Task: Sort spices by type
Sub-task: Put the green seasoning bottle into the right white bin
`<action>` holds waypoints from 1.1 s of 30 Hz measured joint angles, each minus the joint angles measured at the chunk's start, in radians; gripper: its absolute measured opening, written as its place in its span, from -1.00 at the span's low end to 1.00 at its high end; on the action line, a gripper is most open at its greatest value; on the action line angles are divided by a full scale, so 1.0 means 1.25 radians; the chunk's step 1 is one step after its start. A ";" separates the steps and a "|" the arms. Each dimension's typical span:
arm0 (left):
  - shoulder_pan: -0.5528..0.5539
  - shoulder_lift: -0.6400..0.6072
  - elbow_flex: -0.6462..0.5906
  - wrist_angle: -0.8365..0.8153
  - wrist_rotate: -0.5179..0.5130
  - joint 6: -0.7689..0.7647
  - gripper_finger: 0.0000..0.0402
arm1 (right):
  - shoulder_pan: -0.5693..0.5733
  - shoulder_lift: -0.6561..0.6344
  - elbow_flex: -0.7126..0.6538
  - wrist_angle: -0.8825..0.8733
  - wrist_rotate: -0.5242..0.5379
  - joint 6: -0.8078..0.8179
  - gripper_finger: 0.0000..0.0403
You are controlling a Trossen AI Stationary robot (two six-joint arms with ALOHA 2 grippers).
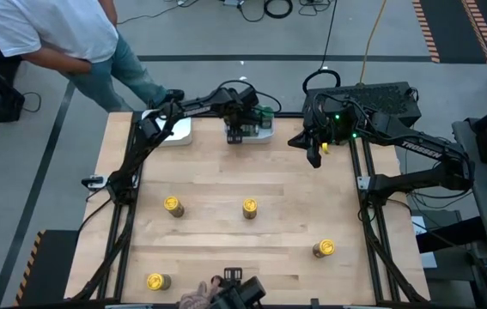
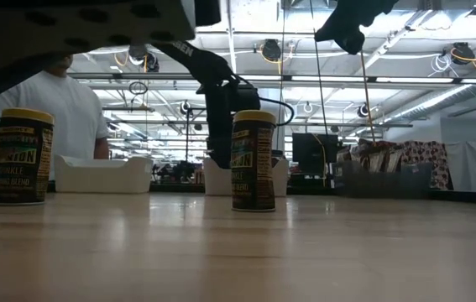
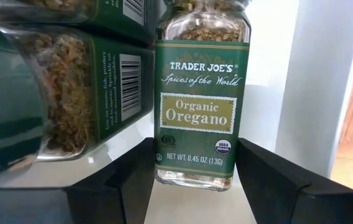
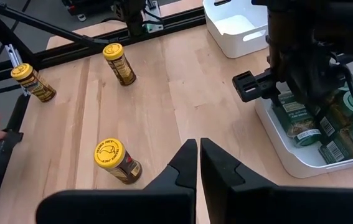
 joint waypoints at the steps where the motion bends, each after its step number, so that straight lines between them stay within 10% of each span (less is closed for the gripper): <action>1: -0.003 0.000 0.000 0.002 -0.004 -0.011 0.09 | 0.000 0.000 0.000 0.000 0.000 0.000 -1.00; 33: -0.009 -0.021 0.093 -0.089 0.010 -0.060 0.09 | 0.000 0.000 0.000 0.000 0.000 -0.018 -1.00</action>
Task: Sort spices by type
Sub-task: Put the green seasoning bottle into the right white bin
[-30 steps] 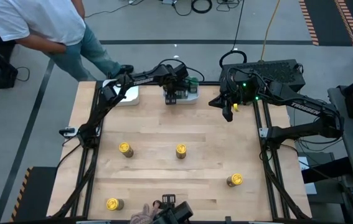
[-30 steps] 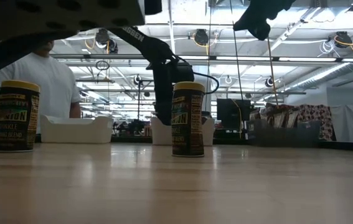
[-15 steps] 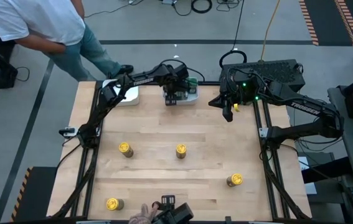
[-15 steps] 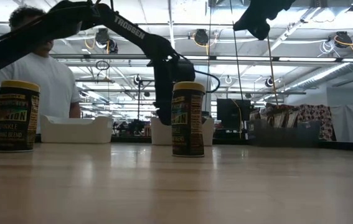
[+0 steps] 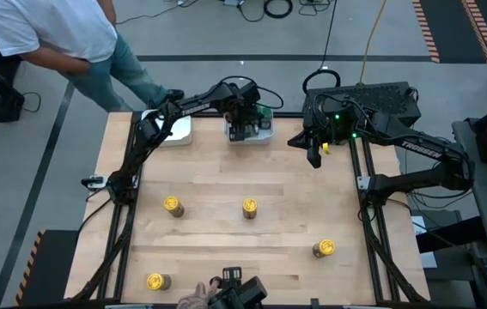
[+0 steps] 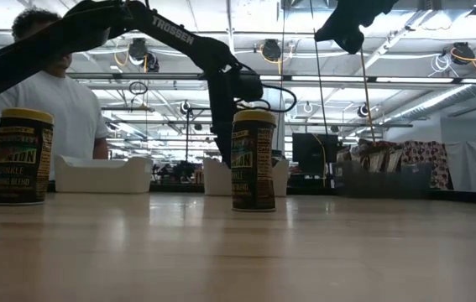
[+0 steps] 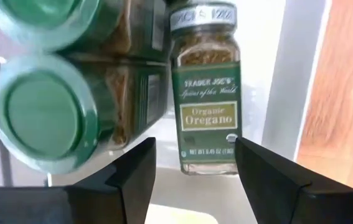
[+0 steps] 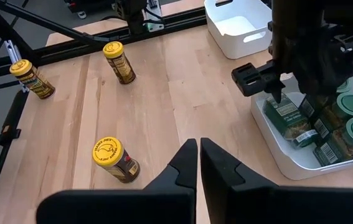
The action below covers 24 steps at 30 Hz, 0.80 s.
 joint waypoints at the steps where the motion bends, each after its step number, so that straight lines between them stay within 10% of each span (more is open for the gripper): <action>1: 0.002 0.000 0.000 -0.003 0.003 -0.012 0.09 | 0.000 0.000 0.000 0.000 0.000 0.000 -1.00; 24: 0.012 0.000 -0.007 -0.010 0.010 -0.060 0.65 | 0.000 0.000 0.000 0.000 0.000 -0.002 -1.00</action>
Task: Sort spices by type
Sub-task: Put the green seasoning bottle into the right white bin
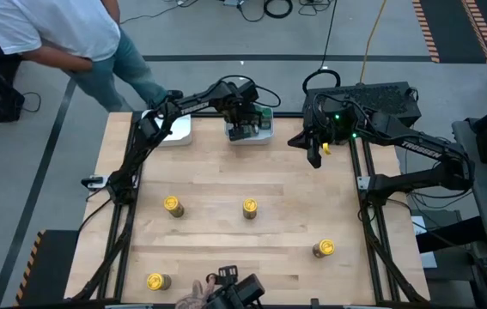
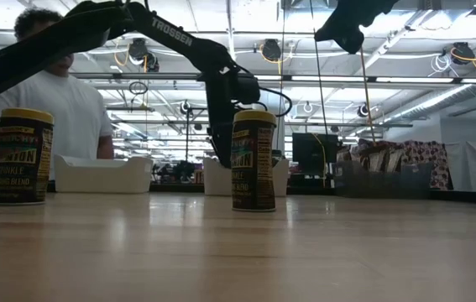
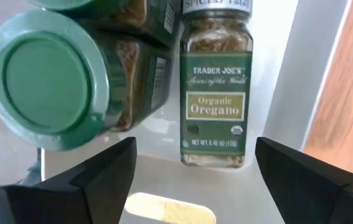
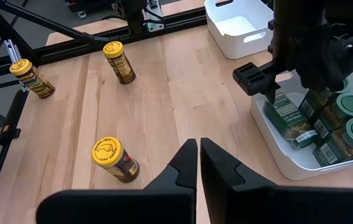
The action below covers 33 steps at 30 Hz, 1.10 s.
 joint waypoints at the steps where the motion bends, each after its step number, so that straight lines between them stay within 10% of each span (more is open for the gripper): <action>1: 0.001 0.000 -0.003 0.006 0.001 0.000 0.65 | 0.000 0.000 0.000 0.000 0.000 0.000 -1.00; 33: 0.016 0.022 -0.100 0.089 0.063 0.001 0.41 | 0.000 0.000 0.000 0.000 0.000 0.000 -1.00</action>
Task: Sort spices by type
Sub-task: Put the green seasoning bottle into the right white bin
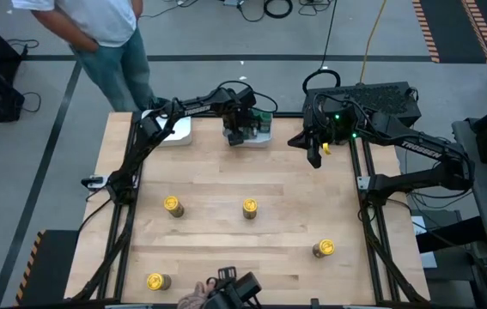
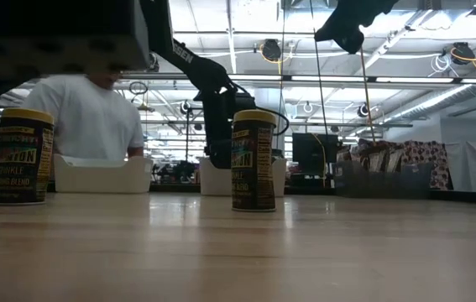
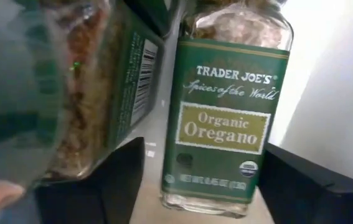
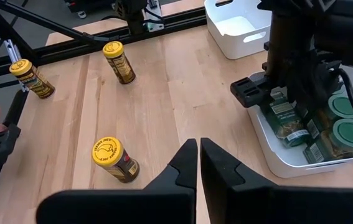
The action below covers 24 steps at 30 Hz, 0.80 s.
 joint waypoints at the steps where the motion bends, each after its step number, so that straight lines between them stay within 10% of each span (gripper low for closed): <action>1: 0.000 0.000 0.000 0.001 -0.010 0.000 0.35 | 0.000 0.000 0.000 0.000 0.000 0.000 -1.00; 6: 0.000 0.000 0.000 -0.012 -0.025 0.002 0.03 | 0.000 0.000 0.000 0.000 0.000 0.000 -1.00; 24: 0.004 -0.011 0.105 -0.095 -0.026 0.042 0.03 | 0.000 0.000 0.000 0.000 0.000 -0.002 -1.00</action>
